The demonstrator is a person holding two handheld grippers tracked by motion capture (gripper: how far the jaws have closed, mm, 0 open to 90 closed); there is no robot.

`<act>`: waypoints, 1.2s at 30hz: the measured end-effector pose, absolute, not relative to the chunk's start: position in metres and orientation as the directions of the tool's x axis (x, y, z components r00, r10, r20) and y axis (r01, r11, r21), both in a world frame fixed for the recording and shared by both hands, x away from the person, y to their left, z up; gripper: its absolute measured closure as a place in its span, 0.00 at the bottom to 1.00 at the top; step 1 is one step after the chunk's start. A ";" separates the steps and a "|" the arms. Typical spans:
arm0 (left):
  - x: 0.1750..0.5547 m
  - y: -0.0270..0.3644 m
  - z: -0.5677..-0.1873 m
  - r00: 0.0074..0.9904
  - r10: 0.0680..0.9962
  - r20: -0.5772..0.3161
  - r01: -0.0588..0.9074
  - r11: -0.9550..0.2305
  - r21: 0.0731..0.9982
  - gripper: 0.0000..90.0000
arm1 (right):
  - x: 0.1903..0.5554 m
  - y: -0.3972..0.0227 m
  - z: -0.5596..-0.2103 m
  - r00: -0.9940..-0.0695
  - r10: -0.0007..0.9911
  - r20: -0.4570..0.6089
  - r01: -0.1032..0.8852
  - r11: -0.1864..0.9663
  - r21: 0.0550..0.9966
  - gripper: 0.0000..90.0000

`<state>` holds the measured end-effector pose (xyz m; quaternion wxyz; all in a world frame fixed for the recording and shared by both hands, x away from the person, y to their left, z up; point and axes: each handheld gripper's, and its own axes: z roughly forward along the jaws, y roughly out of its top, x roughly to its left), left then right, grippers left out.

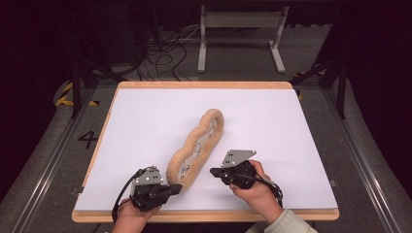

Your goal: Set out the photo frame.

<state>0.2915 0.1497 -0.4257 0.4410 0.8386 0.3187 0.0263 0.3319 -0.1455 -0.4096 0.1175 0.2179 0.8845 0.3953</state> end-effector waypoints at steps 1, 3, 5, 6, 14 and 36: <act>0.294 0.154 -0.426 0.785 0.574 -0.234 0.516 -0.397 0.759 1.00 | 0.332 -0.146 -0.409 -0.877 0.480 -0.035 0.294 0.592 0.750 1.00; 0.297 0.159 -0.426 0.764 0.599 -0.240 0.533 -0.375 0.758 1.00 | 0.333 -0.147 -0.409 -0.873 0.486 -0.035 0.297 0.589 0.751 1.00; 0.300 0.164 -0.427 0.745 0.619 -0.247 0.546 -0.354 0.759 1.00 | 0.334 -0.149 -0.409 -0.869 0.493 -0.036 0.301 0.586 0.752 1.00; 0.301 0.166 -0.427 0.737 0.628 -0.248 0.551 -0.346 0.760 1.00 | 0.335 -0.151 -0.409 -0.865 0.501 -0.038 0.305 0.584 0.753 1.00; 0.309 0.177 -0.428 0.685 0.685 -0.249 0.572 -0.294 0.766 1.00 | 0.346 -0.163 -0.403 -0.834 0.549 -0.054 0.317 0.557 0.767 0.99; 0.297 0.201 -0.420 0.620 0.734 -0.278 0.592 -0.206 0.779 0.53 | 0.458 -0.204 -0.403 -0.702 0.712 0.008 0.459 0.444 0.770 0.60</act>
